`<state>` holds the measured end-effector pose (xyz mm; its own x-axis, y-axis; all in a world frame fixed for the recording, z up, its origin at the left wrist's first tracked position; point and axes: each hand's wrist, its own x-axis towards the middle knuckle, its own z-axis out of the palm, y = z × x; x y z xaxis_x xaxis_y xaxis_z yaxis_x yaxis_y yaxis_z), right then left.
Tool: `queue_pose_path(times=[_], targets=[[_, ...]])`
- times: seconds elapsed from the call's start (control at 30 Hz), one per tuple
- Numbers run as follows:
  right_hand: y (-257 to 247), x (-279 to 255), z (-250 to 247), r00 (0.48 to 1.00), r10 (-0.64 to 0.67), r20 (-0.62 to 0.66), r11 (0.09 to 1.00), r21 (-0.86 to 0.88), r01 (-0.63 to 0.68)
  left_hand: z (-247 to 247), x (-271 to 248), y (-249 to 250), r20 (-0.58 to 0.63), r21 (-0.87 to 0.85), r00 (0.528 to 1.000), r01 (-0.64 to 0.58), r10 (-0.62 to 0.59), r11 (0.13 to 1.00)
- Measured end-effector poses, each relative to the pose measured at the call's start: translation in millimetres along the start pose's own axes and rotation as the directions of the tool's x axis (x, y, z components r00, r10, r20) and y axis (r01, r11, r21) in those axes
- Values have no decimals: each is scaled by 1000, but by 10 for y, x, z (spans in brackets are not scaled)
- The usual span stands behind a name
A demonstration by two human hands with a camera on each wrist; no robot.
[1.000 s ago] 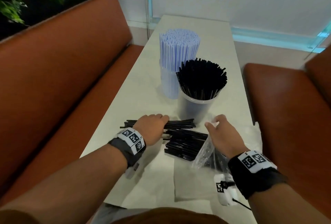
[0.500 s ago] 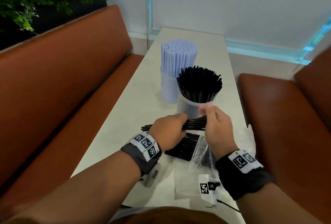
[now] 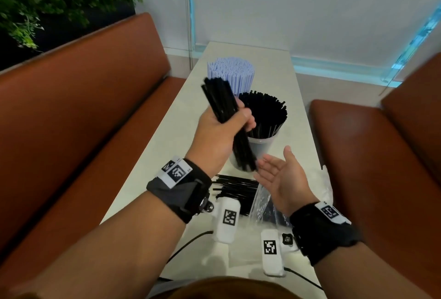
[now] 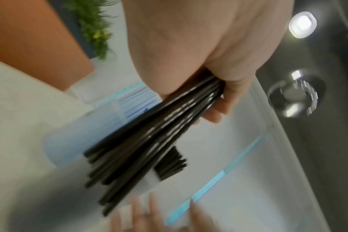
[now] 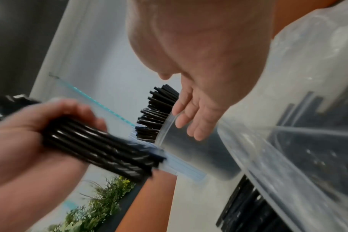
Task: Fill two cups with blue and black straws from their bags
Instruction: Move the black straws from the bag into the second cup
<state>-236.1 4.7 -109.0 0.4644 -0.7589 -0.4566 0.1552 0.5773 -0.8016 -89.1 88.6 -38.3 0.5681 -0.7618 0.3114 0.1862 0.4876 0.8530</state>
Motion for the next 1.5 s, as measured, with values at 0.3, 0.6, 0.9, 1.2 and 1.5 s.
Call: queue_pose_path(times=[0.3, 0.6, 0.9, 1.2, 1.5], targets=[[22, -83, 210, 985, 21, 173, 969, 238, -63, 207, -29, -116, -91, -201, 987, 114, -134, 973], [38, -82, 194, 826, -375, 420, 680, -481, 553, 83, -33, -200, -152, -112, 973, 159, -175, 981], [67, -27, 125, 856, -341, 389, 304, -816, 492, 52, 48, -139, -83, -101, 980, 175, -183, 979], [-420, 240, 105, 858, -350, 375, -65, -924, 377, 83, 572, 87, -171, 63, 985, 45, -34, 997], [-388, 601, 146, 897, -291, 332, -226, -935, 273, 214, 888, 43, -308, 128, 942, -98, 133, 987]])
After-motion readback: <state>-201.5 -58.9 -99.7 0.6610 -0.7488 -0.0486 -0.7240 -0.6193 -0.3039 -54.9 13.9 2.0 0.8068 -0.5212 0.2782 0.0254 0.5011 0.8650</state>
